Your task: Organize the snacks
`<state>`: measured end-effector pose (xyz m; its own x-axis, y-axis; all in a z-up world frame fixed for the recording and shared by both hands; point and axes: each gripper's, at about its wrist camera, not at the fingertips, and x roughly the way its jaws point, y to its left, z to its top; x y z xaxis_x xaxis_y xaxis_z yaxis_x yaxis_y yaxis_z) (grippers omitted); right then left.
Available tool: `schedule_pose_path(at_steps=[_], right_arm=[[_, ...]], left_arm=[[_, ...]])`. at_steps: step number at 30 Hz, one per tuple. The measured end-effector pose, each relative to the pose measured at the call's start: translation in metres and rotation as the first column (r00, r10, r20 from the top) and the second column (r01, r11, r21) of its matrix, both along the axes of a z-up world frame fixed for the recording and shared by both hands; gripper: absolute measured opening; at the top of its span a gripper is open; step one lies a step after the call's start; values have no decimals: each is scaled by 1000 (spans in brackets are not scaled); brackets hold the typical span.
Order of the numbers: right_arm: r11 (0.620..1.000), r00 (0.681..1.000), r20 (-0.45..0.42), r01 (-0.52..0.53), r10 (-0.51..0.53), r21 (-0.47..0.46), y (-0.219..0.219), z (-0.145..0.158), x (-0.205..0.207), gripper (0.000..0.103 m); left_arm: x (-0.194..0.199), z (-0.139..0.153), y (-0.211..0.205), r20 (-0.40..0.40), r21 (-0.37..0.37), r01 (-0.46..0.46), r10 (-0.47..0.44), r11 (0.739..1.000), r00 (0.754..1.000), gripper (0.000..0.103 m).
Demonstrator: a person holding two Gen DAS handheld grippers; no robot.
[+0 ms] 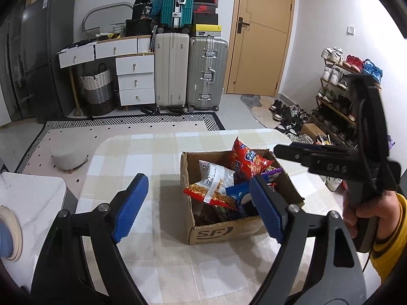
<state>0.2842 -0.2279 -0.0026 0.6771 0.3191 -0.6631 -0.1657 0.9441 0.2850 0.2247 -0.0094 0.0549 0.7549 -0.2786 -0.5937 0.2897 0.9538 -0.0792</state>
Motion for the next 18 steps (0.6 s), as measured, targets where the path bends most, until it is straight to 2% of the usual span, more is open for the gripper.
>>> schedule_pose_path(at_steps=[6, 9, 13, 15, 16, 17, 18], right_arm=[[999, 996, 84, -7, 4, 36, 1, 31, -37, 58], [999, 991, 131, -19, 13, 50, 3, 48, -60, 71], [997, 976, 216, -51, 39, 50, 9, 76, -100, 76], [997, 968, 247, -64, 50, 49, 12, 85, -119, 86], [996, 960, 275, -68, 52, 50, 13, 91, -132, 91], [996, 955, 291, -71, 53, 51, 15, 95, -140, 91], [996, 950, 306, -74, 56, 48, 16, 98, -150, 91]], left_arm=[[-22, 11, 0, 21, 0, -18, 18, 1000, 1000, 80], [-40, 19, -1, 42, 7, -20, 19, 1000, 999, 81], [-68, 36, 1, 90, 3, -37, 37, 999, 995, 87], [-84, 43, 2, 114, 1, -47, 47, 999, 992, 89], [-93, 47, 3, 129, 1, -48, 47, 999, 991, 92], [-101, 50, 4, 144, 1, -50, 49, 999, 988, 102], [-110, 53, 4, 165, 2, -60, 59, 998, 985, 103]])
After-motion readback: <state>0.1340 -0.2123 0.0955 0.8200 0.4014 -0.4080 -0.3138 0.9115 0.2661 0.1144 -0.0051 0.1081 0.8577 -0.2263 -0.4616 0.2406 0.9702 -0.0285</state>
